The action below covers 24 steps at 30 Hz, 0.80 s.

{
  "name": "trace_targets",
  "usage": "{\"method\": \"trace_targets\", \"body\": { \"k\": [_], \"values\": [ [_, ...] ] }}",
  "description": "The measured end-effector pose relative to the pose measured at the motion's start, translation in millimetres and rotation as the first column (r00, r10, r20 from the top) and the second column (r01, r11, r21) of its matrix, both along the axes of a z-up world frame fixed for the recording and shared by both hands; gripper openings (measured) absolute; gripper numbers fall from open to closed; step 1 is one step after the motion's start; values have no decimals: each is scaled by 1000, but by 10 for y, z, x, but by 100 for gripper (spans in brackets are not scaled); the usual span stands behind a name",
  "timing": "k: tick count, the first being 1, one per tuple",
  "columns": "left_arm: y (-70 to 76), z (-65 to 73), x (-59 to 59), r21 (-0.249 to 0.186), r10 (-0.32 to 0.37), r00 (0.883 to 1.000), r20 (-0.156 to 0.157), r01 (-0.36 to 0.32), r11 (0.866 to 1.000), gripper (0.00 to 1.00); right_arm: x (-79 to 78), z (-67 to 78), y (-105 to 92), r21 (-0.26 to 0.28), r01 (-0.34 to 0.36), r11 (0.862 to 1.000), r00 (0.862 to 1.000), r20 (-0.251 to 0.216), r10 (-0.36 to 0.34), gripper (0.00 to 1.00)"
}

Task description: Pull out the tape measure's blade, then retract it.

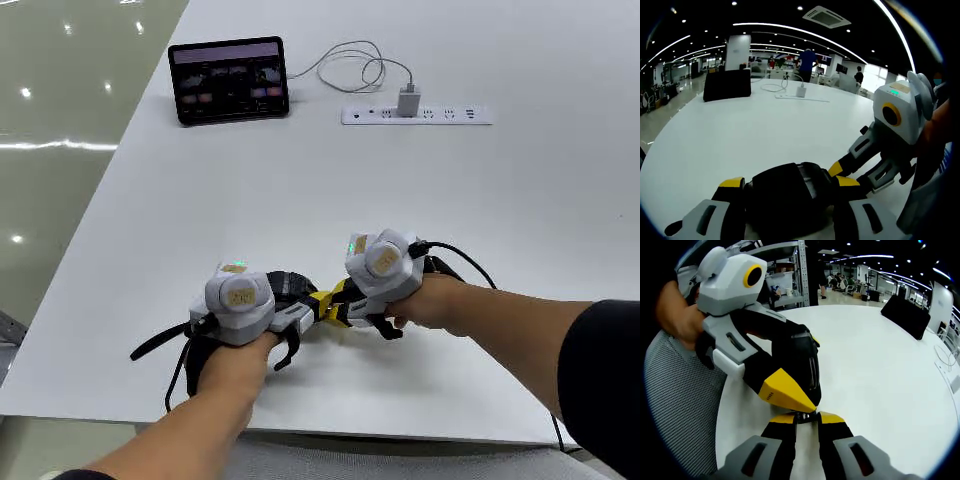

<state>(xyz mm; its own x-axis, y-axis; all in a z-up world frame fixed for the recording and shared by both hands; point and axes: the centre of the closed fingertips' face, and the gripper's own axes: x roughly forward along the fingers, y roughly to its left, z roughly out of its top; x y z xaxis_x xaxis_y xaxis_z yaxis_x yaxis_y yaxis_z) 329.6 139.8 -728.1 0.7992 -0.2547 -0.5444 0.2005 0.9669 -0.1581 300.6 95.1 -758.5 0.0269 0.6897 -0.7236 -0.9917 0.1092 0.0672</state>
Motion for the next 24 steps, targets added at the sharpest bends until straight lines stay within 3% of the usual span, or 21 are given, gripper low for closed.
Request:
{"method": "trace_targets", "body": {
  "k": [3,4,10,15,17,18,19,21,24],
  "values": [
    [11,1,3,-14,-4,1000,-31,3,1000,66,3,3,-12,-4,6,1000,1000,7,-6,17],
    [17,32,8,-38,-8,999,-44,6,999,66,10,9,-30,-7,12,1000,1000,14,-11,20],
    [68,232,112,-31,-62,998,18,63,998,69,33,85,-153,-2,39,999,999,16,-39,24],
    [161,301,177,-30,-69,997,31,70,997,80,38,161,-218,16,60,998,998,13,-60,26],
    [86,318,176,-75,-117,992,44,120,990,91,40,199,-248,26,69,997,998,10,-70,27],
    [51,300,153,-91,-143,989,36,145,985,100,39,211,-260,27,72,997,997,9,-72,27],
    [50,244,79,-70,-179,984,0,178,981,98,33,231,-276,31,75,997,997,9,-75,27],
    [62,191,24,-62,-204,979,-25,202,977,100,32,245,-309,34,76,996,997,12,-77,28],
    [107,193,-2,-55,-211,977,-13,210,976,100,36,271,-356,43,90,995,996,10,-91,29]
  ]
}}
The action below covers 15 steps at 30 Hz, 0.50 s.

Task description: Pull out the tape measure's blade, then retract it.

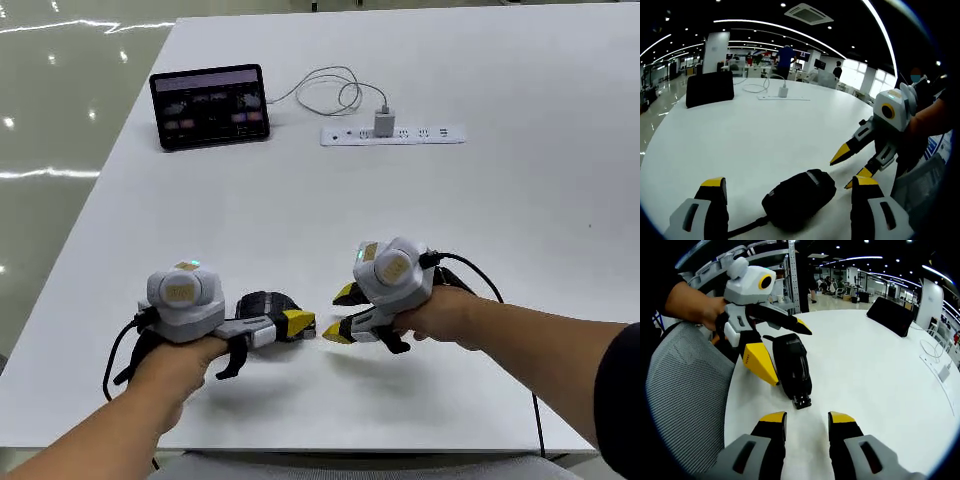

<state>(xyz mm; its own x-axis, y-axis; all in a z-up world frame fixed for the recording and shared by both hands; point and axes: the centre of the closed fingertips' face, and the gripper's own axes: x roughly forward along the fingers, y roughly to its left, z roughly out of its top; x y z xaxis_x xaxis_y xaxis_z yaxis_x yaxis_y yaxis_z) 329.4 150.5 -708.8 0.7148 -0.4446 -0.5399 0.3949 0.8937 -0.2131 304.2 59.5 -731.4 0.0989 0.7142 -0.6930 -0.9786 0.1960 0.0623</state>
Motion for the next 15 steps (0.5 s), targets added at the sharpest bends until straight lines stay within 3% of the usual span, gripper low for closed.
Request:
{"method": "trace_targets", "body": {
  "k": [13,15],
  "values": [
    [-42,40,-44,-2,-43,999,22,43,999,100,-23,-14,-90,6,35,999,999,-8,-35,33],
    [-59,91,-57,-23,-44,999,25,44,999,100,-17,-6,-101,9,43,999,999,-4,-43,34]
  ]
}}
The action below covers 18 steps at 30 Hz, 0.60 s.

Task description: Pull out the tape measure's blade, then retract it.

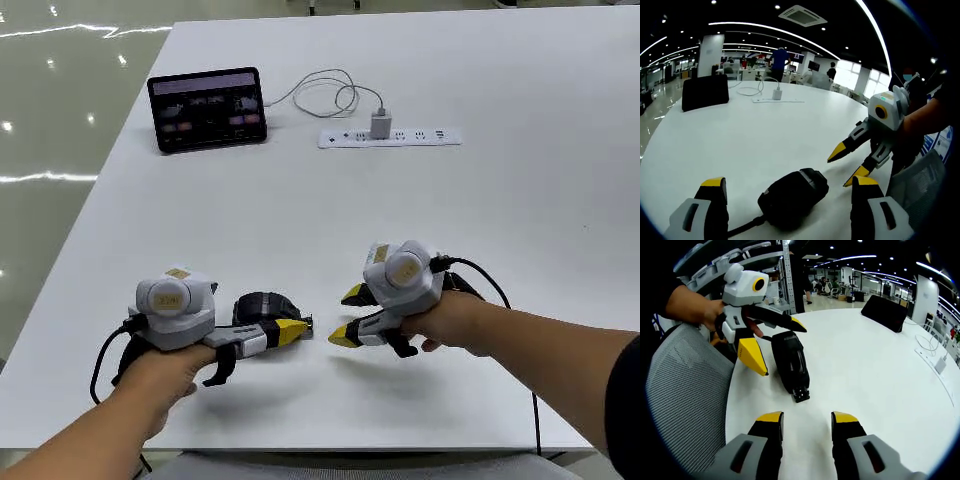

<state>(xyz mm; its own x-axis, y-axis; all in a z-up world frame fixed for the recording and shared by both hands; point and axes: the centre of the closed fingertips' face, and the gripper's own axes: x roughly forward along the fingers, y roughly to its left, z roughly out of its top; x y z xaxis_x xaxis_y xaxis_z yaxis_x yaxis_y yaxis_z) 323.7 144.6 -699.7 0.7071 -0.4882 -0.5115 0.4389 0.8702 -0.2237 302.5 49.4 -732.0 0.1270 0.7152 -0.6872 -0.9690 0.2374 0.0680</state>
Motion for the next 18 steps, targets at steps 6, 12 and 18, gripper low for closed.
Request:
{"method": "trace_targets", "body": {
  "k": [6,12,18],
  "values": [
    [-130,-37,-121,-43,-89,995,-50,87,995,100,8,73,-104,14,33,999,999,23,-34,40],
    [-143,-84,-248,4,-144,987,-67,145,989,100,-41,117,-289,36,65,997,998,22,-66,42],
    [-71,-78,-285,52,-157,987,-45,159,986,100,-35,141,-539,82,146,986,989,-9,-146,47]
  ]
}}
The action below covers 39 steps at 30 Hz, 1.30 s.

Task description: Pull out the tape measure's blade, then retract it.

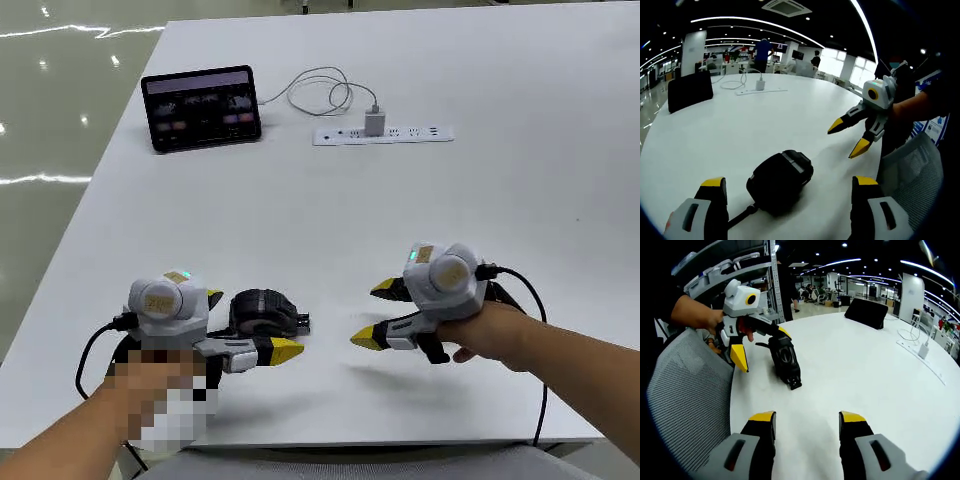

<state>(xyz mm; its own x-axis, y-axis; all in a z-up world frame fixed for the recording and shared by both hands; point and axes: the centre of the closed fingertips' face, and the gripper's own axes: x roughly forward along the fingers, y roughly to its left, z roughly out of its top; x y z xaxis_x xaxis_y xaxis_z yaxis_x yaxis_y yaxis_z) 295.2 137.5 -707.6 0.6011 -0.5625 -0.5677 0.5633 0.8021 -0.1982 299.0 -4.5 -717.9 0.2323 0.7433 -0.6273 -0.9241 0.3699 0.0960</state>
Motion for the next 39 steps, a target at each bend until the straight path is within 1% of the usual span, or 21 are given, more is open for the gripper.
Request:
{"method": "trace_targets", "body": {
  "k": [1,2,4,6,8,9,11,12,13,16,18,20,22,23,24,25,27,29,31,34,39],
  "values": [
    [10,1,-5,-2,0,1000,-1,0,1000,100,-1,5,-36,6,10,1000,1000,-3,-10,47],
    [18,4,-26,-9,-5,1000,-9,5,1000,100,-10,16,-88,15,18,1000,1000,-6,-18,48],
    [23,27,-42,-22,-17,1000,4,17,1000,100,-4,-6,-182,16,47,999,999,-16,-47,48],
    [43,37,-51,-30,-14,1000,5,14,999,100,-16,-20,-239,15,55,998,998,-21,-55,49],
    [52,41,-69,-28,-11,1000,1,11,1000,100,-20,-37,-293,7,64,998,998,-19,-63,50],
    [70,52,-83,-26,-7,1000,-5,7,1000,100,-32,-27,-336,9,72,997,997,-19,-72,50],
    [83,65,-90,-23,-5,1000,-7,5,1000,100,-47,-16,-379,7,80,997,997,-14,-80,51],
    [103,61,-98,-17,-2,1000,-18,1,1000,100,-64,-11,-410,3,79,997,997,-11,-79,52],
    [114,63,-101,-17,0,1000,-22,0,1000,100,-67,-8,-433,2,83,997,996,-8,-83,52],
    [139,88,-113,-21,-1,1000,-18,1,1000,100,-106,-5,-514,-12,84,996,996,3,-84,54],
    [168,80,-114,-10,1,1000,-18,-1,1000,100,-121,-2,-574,-15,91,996,996,7,-91,55],
    [203,91,-119,-19,4,1000,-20,-4,1000,100,-136,5,-635,-15,99,995,995,7,-99,57],
    [229,94,-140,-23,13,999,-41,-13,1000,100,-153,34,-693,-8,115,993,993,1,-115,58],
    [234,111,-144,-25,13,999,-37,-14,1000,100,-158,42,-713,-4,121,993,993,-1,-121,60],
    [238,147,-140,-14,5,1000,-9,-5,1000,100,-162,47,-750,0,131,991,991,-3,-131,61],
    [249,152,-147,-3,1,1000,-7,-1,1000,100,-171,49,-778,0,137,991,991,-4,-137,61],
    [265,188,-159,3,-2,1000,0,2,1000,100,-193,46,-852,-2,150,989,989,-2,-150,62],
    [303,188,-154,3,2,1000,3,-2,1000,100,-206,37,-933,-8,164,986,987,-1,-164,64],
    [324,206,-172,3,4,1000,5,-4,1000,100,-212,38,-999,-11,176,984,984,0,-176,65],
    [366,195,-205,7,5,1000,4,-5,1000,100,-223,49,-1113,-19,192,981,981,2,-192,67],
    [437,148,-284,30,-3,1000,-6,3,1000,100,-259,111,-1306,-8,224,975,975,-3,-224,74]
  ]
}}
